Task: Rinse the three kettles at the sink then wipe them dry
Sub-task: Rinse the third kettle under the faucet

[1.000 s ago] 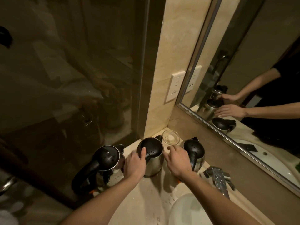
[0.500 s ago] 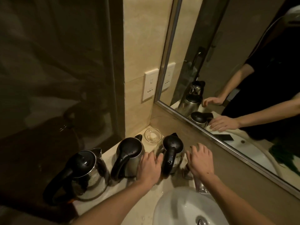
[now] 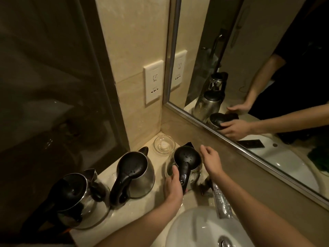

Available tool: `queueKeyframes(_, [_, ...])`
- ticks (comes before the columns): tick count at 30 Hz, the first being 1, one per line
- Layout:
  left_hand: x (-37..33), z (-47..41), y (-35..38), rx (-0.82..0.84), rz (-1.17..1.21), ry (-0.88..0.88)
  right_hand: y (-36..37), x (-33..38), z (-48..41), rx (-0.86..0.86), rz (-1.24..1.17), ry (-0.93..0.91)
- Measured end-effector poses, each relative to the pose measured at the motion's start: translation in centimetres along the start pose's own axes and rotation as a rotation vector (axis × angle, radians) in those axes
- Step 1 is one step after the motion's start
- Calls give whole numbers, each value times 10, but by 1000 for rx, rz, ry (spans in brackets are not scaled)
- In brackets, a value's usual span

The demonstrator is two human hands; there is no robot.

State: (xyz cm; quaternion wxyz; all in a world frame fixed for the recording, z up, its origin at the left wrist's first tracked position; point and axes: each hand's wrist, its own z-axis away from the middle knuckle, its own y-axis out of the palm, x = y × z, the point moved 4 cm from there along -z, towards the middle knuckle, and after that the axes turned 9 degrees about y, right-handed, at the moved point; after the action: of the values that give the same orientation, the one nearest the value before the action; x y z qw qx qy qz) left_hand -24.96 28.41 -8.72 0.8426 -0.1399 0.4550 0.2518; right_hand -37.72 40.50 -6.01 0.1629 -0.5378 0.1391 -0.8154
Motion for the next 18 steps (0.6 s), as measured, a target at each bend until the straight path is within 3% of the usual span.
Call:
queueKeyframes(2, [1, -1, 1, 25, 24, -28, 9, 1, -13, 72, -283, 145])
queueKeyframes(4, [6, -4, 1, 40, 43, -50, 15, 2, -25, 126, -419, 237])
queueKeyframes(10, [6, -13, -15, -14, 5, 0, 28, 7, -25, 296, -424, 276])
queueKeyframes(18, [-24, -12, -45, 68, 39, 84, 31, 7, 3, 242, -441, 261])
